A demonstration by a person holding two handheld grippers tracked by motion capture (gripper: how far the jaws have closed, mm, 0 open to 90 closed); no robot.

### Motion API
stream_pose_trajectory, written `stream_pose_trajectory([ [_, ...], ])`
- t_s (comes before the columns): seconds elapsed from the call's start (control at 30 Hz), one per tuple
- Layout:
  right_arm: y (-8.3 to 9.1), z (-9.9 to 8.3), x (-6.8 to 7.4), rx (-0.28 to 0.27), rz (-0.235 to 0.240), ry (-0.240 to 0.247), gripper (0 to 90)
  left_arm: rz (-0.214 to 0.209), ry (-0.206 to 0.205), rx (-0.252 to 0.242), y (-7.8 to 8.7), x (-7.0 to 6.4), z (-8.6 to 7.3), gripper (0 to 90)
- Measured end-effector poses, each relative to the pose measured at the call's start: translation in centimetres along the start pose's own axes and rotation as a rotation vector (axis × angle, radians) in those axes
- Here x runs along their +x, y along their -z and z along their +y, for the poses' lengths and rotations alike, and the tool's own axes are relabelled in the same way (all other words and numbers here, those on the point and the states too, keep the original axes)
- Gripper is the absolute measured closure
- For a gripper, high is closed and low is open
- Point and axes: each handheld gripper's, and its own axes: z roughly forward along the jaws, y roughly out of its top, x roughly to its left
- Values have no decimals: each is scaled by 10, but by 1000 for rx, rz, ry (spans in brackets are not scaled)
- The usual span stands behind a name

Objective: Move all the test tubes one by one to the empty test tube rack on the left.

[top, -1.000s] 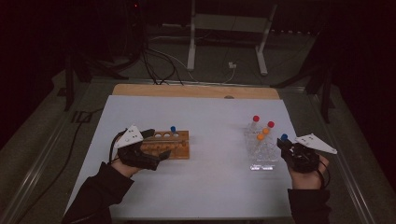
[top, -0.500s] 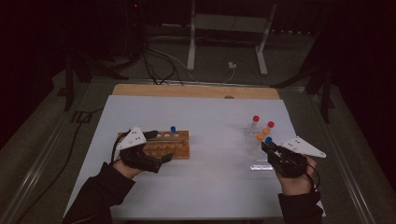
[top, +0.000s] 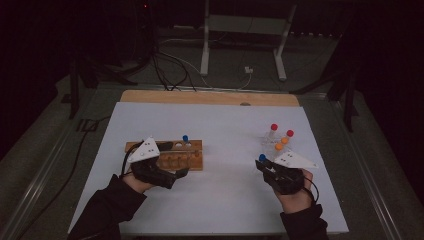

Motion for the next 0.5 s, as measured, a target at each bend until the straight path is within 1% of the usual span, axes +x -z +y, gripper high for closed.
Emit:
stream_pose_trajectory([
  [0.1,-5,0,6,10,24,6,768,-20,-6,2,-2,-4,2,22],
  [0.27,-11,-1,18,22,64,33,768,-48,-18,3,-4,-12,6,22],
  [0.43,-17,0,32,29,106,52,768,-83,-29,-5,-7,-21,11,23],
  [0.5,-19,0,38,33,127,60,768,-100,-32,-6,-9,-25,13,39],
])
